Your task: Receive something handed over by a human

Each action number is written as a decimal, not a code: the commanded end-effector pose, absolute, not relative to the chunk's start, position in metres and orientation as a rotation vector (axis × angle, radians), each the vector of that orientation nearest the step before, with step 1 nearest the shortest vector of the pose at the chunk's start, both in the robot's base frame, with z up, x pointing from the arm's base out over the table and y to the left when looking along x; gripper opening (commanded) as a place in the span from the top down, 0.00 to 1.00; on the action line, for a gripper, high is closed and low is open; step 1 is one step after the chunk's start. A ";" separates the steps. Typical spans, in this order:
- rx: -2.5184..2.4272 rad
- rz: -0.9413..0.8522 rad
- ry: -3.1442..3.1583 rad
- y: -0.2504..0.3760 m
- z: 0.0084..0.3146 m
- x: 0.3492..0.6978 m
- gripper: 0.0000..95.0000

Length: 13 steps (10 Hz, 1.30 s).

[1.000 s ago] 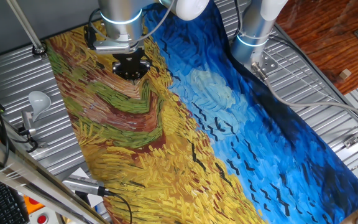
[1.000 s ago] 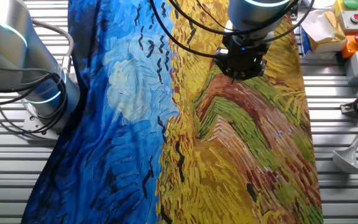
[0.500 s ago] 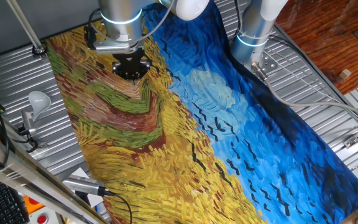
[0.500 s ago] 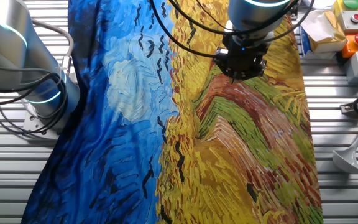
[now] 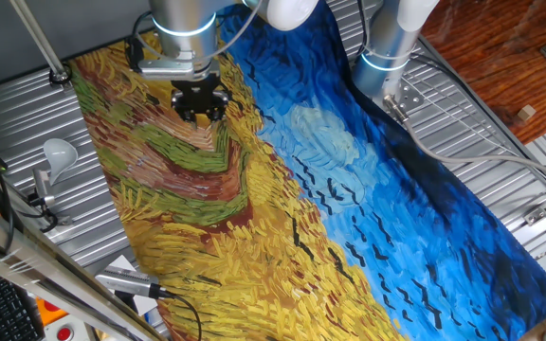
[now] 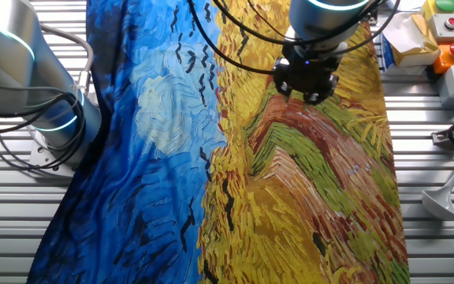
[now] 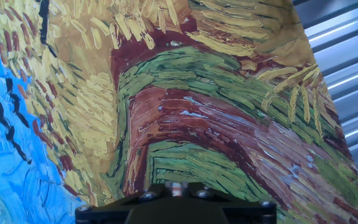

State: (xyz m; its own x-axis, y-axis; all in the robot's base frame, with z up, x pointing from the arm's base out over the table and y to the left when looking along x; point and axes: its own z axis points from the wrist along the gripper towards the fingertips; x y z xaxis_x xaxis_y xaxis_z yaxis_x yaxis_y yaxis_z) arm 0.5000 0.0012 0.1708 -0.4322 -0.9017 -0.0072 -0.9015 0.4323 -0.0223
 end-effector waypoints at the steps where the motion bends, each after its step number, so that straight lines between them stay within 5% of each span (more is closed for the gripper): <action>1: -1.689 -0.021 2.634 0.001 0.171 0.500 0.00; 13: -1.744 -0.006 2.597 0.056 0.165 0.495 0.00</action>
